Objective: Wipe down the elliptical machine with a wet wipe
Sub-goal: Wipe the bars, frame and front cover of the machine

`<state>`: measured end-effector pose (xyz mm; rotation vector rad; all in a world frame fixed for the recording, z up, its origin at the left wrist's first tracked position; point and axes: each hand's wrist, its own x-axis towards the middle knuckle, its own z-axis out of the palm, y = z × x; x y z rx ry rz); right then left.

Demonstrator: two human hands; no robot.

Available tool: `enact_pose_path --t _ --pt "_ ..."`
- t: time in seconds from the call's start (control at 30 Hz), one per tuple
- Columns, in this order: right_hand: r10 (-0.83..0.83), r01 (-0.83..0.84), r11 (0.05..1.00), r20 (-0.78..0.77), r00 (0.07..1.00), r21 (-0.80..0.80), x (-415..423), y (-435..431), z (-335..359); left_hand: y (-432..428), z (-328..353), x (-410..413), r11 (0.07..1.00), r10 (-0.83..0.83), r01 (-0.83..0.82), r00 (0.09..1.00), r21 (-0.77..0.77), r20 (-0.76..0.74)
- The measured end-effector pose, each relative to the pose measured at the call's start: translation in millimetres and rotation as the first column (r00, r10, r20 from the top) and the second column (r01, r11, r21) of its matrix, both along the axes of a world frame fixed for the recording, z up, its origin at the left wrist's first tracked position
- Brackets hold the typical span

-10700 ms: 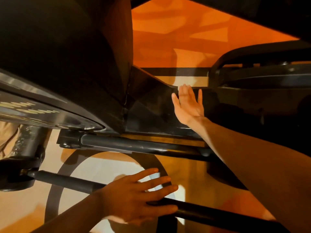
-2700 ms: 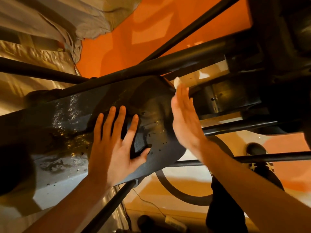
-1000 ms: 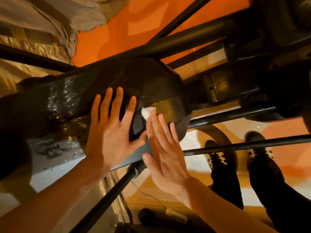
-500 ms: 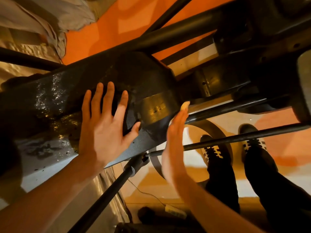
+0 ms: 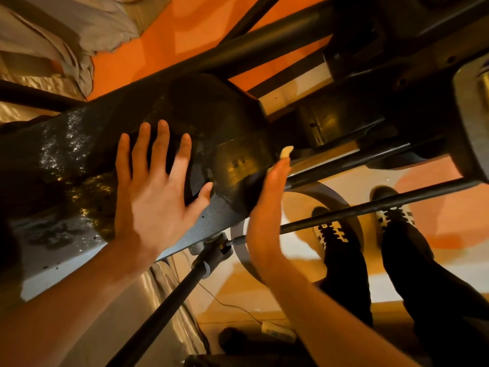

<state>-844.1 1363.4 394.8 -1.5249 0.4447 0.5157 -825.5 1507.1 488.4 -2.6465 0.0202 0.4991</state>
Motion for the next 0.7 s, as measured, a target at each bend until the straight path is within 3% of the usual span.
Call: enact_pose_path --t 0.07,0.1,0.17,0.23,0.27,0.3,0.43,0.5,0.53,0.6,0.63,0.7 --pt "0.138 -0.136 0.990 0.122 0.983 -0.024 -28.3 0.8 5.0 -0.2 0.8 -0.1 1.000 0.007 -0.007 1.000 0.000 0.003" --pt "0.123 -0.132 0.991 0.196 0.973 0.035 -44.9 1.0 2.9 -0.5 0.8 -0.3 1.000 0.008 -0.008 1.000 -0.004 0.005" --pt "-0.122 0.143 0.958 -0.097 0.988 0.248 -33.2 -2.4 -2.1 -0.7 0.4 -0.1 1.000 0.007 -0.006 1.000 -0.014 0.006" --pt "-0.245 0.394 0.900 -0.534 0.809 0.184 -0.6 -7.1 -22.4 -0.4 0.1 0.5 1.000 0.003 -0.003 1.000 -0.007 0.006" --pt "-0.226 0.457 0.868 -0.663 0.713 0.196 15.0 -9.9 -32.7 -0.7 0.1 0.2 1.000 0.001 -0.001 1.000 -0.003 0.003" --pt "-0.172 0.433 0.876 -0.701 0.693 0.213 27.7 -13.9 -41.1 -0.8 -0.1 0.0 1.000 0.001 -0.001 1.000 -0.002 0.001" --pt "-0.011 0.188 0.932 -0.493 0.870 0.310 64.4 -15.0 -51.2 -1.3 0.8 1.1 1.000 0.010 -0.010 1.000 0.007 -0.012" --pt "0.106 -0.073 0.982 -0.187 0.977 0.172 72.1 -14.0 -42.8 -1.6 1.4 2.1 1.000 0.013 -0.013 1.000 0.013 -0.020" --pt "0.251 -0.251 0.968 0.010 0.968 0.026 71.4 -12.9 -37.8 -1.6 1.4 2.4 1.000 0.012 -0.011 1.000 0.015 -0.025" --pt "0.506 -0.418 0.856 0.327 0.798 -0.303 56.0 -9.9 -27.1 -1.9 1.6 2.4 1.000 0.012 -0.012 1.000 0.009 -0.026" --pt "0.587 -0.455 0.807 0.420 0.692 -0.378 44.7 -9.9 -22.6 -1.8 1.7 2.1 1.000 0.014 -0.014 1.000 0.006 -0.024" --pt "0.635 -0.536 0.767 0.533 0.559 -0.352 32.2 -15.5 -17.0 -1.3 1.3 1.6 1.000 0.015 -0.015 1.000 0.007 -0.018"
